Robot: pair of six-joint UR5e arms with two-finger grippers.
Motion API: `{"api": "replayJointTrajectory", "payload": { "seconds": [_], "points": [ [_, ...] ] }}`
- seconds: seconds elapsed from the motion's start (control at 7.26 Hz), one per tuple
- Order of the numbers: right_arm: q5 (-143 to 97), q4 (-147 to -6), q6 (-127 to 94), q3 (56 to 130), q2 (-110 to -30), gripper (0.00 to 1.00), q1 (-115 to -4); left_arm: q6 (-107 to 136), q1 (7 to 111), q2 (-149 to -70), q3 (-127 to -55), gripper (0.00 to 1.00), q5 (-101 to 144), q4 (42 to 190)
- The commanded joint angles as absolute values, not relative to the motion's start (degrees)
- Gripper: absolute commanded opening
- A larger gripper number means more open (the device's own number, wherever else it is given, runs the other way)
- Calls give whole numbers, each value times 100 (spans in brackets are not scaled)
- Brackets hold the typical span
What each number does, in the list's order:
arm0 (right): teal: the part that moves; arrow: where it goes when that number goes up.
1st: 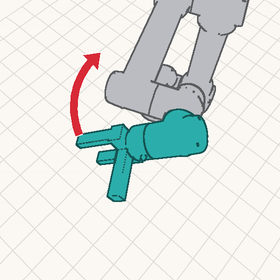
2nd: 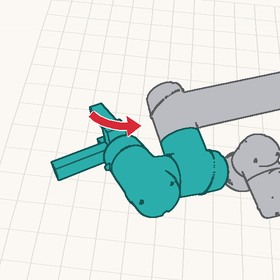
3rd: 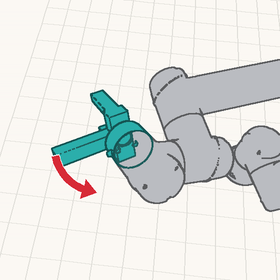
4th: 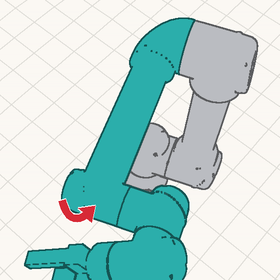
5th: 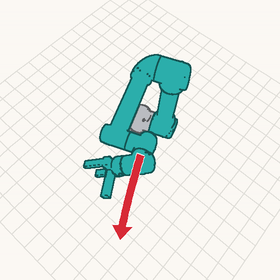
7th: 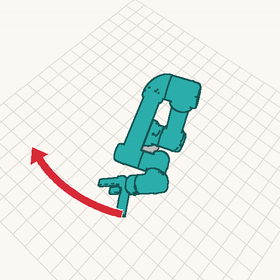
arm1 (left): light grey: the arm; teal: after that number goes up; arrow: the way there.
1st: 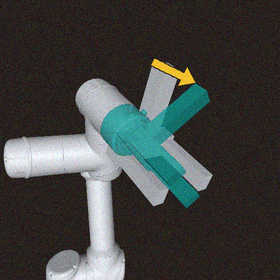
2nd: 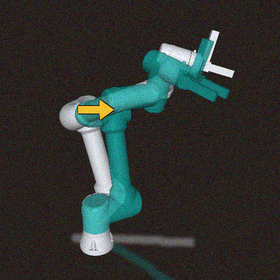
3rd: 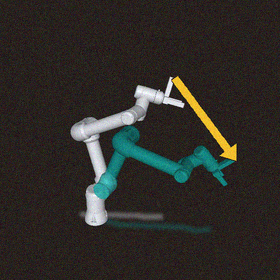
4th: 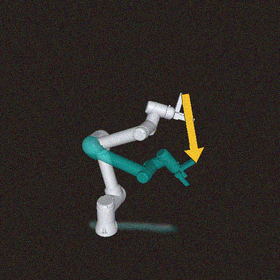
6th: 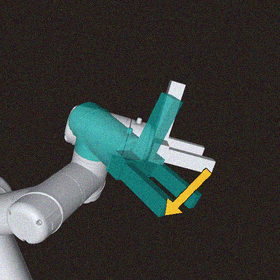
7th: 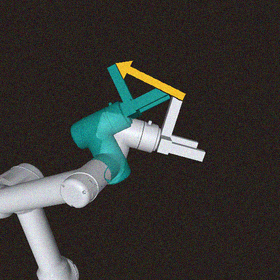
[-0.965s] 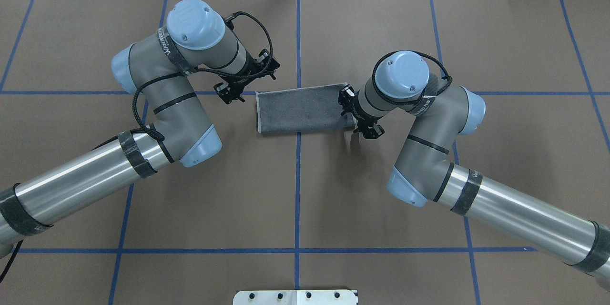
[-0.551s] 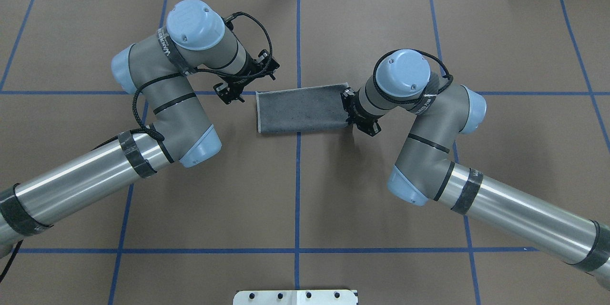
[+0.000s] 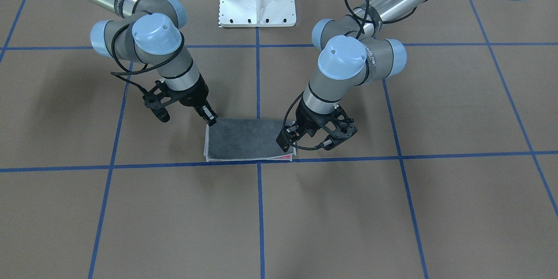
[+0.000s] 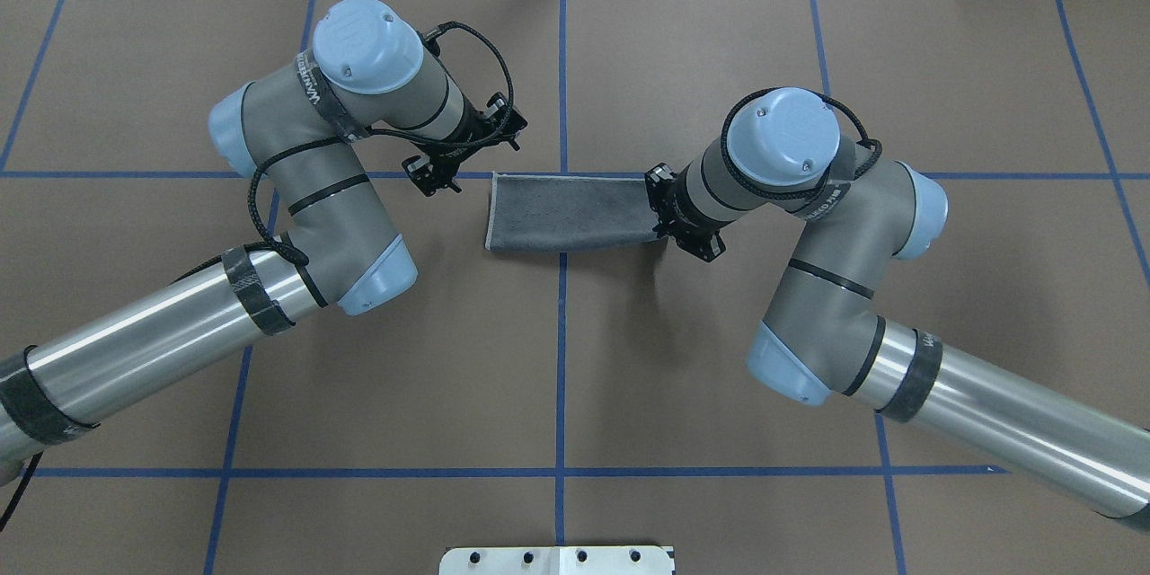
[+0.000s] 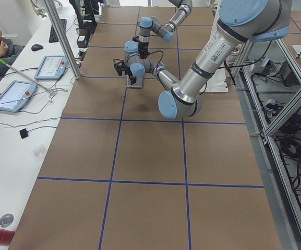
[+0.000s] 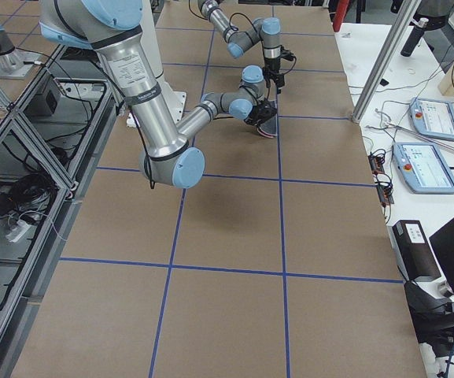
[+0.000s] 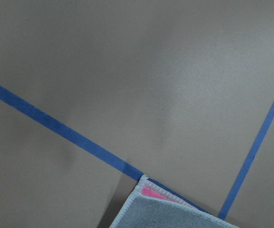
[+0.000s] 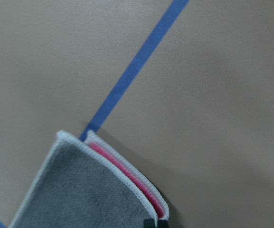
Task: Fold towel twice with both arms
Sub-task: 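Lift the towel end with the right gripper and fold it toward the left gripper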
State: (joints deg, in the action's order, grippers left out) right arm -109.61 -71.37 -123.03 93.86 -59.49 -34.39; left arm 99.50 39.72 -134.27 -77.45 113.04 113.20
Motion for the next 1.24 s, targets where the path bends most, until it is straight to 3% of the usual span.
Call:
{"api": "replayJointTrajectory", "payload": {
  "seconds": [0.0,0.55,0.69,0.83,0.96,1.1],
  "points": [
    [-10995,-7409,-12968,10080,-6231,0,-2973,9949,3981,-13421,-7831,100,11312,11294],
    [-11443,-7400,-13614,10388,-6161,0,-2269,9958,3973,-13403,-7928,100,11303,11259],
    [-11461,-7392,-13614,10397,-6126,20,-2250,9967,3973,-13403,-7936,100,11303,11259],
    [-11478,-7365,-13606,10397,-6109,82,-2198,9967,3973,-13403,-7928,100,11303,11259],
    [-11522,-7348,-13562,10502,-6100,100,-2206,9967,3955,-13395,-7928,100,11303,11259],
    [-11688,-7348,-13527,10529,-6117,100,-2511,9967,3920,-13395,-7980,100,11294,11259]
  ]
}}
